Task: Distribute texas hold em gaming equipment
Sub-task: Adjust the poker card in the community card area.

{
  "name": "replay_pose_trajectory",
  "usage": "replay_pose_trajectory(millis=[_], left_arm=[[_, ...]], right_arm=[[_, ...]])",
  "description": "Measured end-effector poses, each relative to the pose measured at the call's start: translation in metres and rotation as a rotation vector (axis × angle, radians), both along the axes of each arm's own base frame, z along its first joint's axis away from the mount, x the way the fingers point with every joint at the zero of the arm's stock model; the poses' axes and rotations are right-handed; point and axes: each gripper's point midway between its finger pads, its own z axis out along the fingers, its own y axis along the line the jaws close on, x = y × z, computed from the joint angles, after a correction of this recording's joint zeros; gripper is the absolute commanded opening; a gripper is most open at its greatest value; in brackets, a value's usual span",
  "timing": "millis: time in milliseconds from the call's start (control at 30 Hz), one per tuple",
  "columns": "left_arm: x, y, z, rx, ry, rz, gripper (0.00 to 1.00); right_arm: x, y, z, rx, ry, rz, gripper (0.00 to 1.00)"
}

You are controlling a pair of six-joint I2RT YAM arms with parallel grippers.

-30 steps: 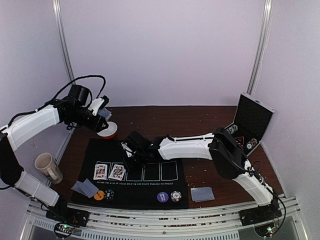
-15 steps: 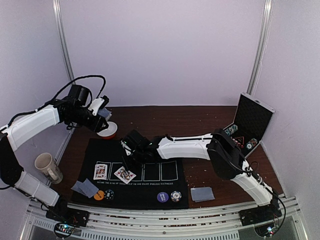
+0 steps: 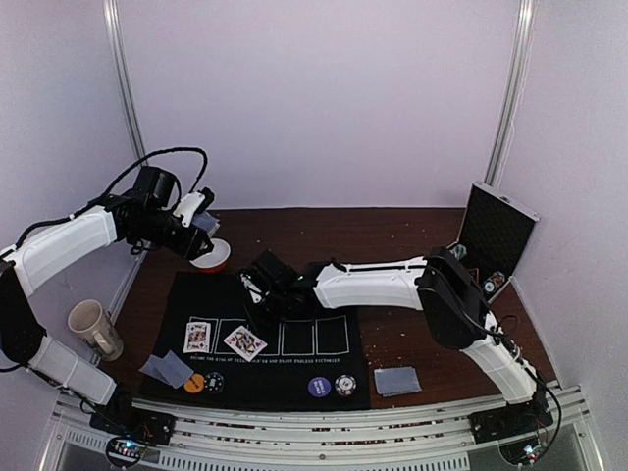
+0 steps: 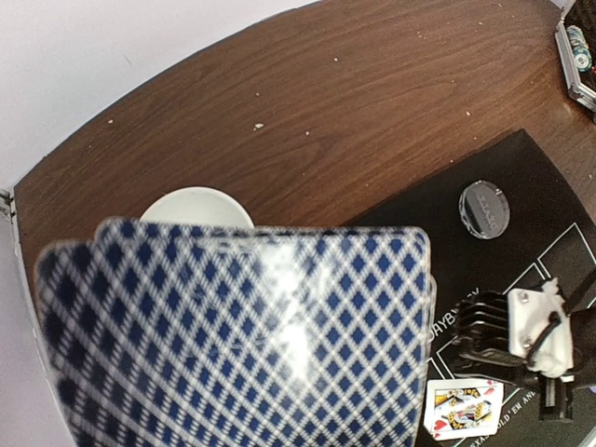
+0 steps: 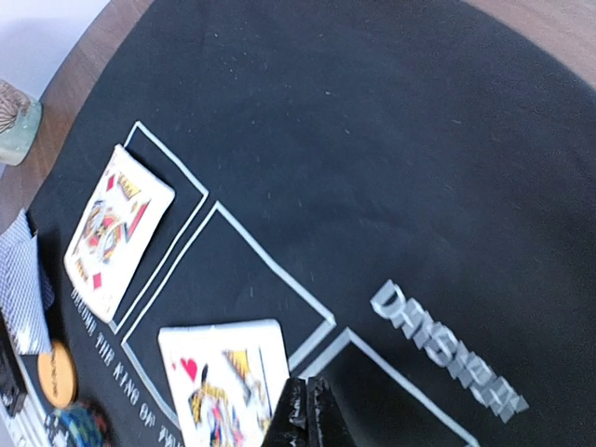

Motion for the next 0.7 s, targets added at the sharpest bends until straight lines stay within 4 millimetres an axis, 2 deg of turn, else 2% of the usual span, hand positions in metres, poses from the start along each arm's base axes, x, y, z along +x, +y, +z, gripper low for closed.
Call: replay_pose_trajectory(millis=[133,200,300,467,700], left_arm=[[0.000,0.000,0.000,0.000,0.000,0.000,0.41],[0.000,0.000,0.000,0.000,0.000,0.000,0.41],[0.000,0.000,0.000,0.000,0.000,0.000,0.41],[0.000,0.000,0.000,0.000,0.000,-0.001,0.41],[0.000,0.000,0.000,0.000,0.000,-0.001,0.41]], right_arm=[[-0.007,-0.017,0.016,-0.017,-0.010,-0.005,0.00],[-0.011,-0.021,0.018,-0.028,-0.014,-0.005,0.00],[-0.017,-0.026,0.009,-0.059,-0.009,-0.001,0.00],[-0.039,-0.034,-0.011,-0.126,0.022,0.029,0.00],[-0.060,-0.028,-0.014,-0.130,0.044,0.074,0.00]])
